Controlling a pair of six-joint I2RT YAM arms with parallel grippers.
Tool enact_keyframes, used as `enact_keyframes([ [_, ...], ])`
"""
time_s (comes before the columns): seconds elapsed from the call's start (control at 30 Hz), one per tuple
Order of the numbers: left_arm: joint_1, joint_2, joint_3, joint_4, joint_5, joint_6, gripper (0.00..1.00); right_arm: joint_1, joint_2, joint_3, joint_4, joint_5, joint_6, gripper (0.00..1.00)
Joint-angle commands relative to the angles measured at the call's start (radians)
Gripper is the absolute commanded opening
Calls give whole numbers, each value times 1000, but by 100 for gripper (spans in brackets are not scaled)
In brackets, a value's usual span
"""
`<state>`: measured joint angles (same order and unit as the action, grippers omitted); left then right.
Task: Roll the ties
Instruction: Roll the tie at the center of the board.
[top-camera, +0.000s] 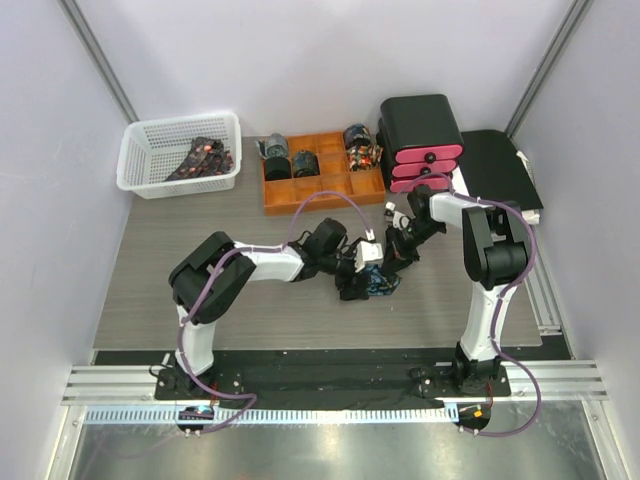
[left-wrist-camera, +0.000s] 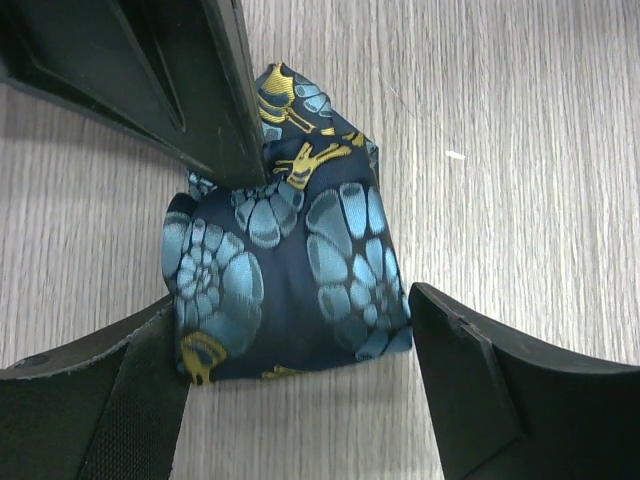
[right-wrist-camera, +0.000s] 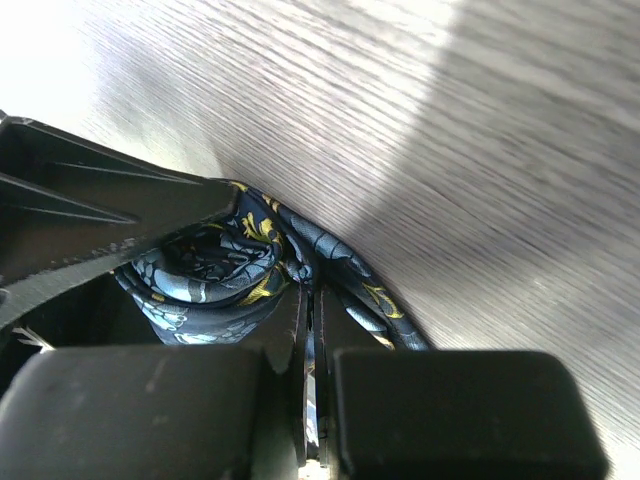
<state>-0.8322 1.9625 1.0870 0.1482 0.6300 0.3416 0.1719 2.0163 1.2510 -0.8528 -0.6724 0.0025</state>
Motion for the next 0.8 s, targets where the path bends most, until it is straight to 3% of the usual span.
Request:
enact_keyframes([
  [0.0,-8,-51,-73,217,-28,-97,81,26,53,-9,139,232,-45,1],
  [0.2,-16,-31,-90,337,-58,-173,70,47,48,-28,149,235,-27,1],
  [0.3,-18,-20,-82,306,-59,-171,58,49,58,-27,155,223,-15,1],
  [0.33,-19,-19,-75,280,-68,-147,49,49,59,-24,158,217,-12,1],
  [0.43,-28,-24,-50,131,-125,-93,33,48,50,-7,152,175,-4,1],
  [0.53,-44,-22,-10,-59,-185,-21,22,25,12,31,123,110,-4,14],
  [0.57,-50,-17,2,-97,-220,-3,20,12,-7,57,107,88,-4,27],
  [0.67,-59,4,50,-272,-286,13,13,-43,-30,97,29,13,-16,44],
  [0.77,-73,25,97,-390,-323,8,8,-107,-83,87,-28,-58,-36,56],
])
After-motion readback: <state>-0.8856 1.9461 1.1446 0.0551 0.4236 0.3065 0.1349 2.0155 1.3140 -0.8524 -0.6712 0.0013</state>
